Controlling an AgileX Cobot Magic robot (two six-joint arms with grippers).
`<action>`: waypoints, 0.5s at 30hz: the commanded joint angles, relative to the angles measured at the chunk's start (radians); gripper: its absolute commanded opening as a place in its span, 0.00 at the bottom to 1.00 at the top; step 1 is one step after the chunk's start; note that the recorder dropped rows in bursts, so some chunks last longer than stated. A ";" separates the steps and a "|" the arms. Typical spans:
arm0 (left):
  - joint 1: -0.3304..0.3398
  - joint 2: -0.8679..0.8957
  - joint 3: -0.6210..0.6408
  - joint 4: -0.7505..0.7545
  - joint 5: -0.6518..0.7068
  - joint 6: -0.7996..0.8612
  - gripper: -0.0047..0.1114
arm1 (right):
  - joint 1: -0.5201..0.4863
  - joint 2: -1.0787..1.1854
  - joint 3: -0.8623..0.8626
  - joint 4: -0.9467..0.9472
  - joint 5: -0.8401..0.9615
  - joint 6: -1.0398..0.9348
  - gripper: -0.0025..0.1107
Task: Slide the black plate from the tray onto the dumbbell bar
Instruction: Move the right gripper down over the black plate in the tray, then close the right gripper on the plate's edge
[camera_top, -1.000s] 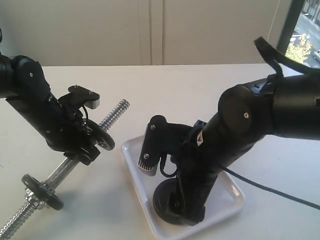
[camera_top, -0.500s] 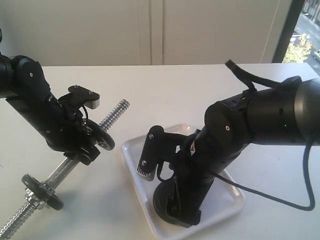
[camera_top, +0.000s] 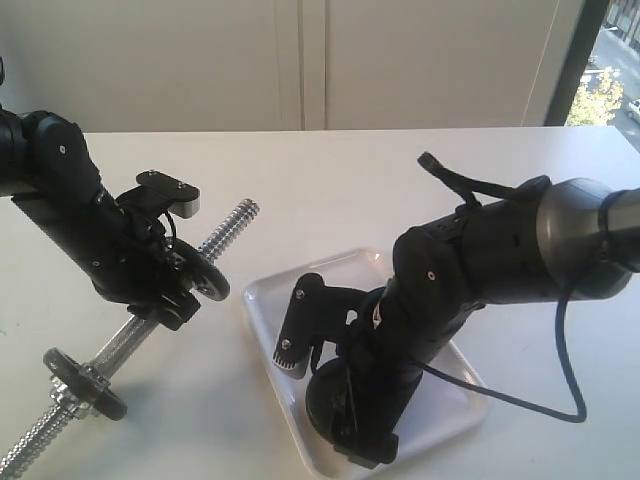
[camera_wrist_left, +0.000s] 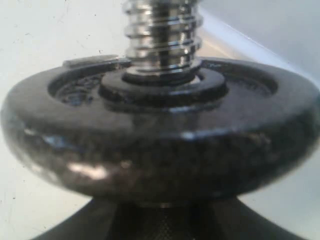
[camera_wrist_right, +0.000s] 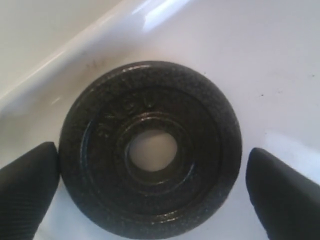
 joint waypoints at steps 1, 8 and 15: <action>-0.004 -0.029 -0.012 -0.046 -0.015 -0.007 0.04 | 0.006 0.018 -0.007 -0.002 -0.026 0.011 0.85; -0.004 -0.029 -0.012 -0.046 -0.015 -0.007 0.04 | 0.006 0.039 -0.007 0.009 -0.041 0.022 0.85; -0.004 -0.029 -0.012 -0.046 -0.015 -0.007 0.04 | 0.006 0.053 -0.007 0.009 -0.039 0.034 0.83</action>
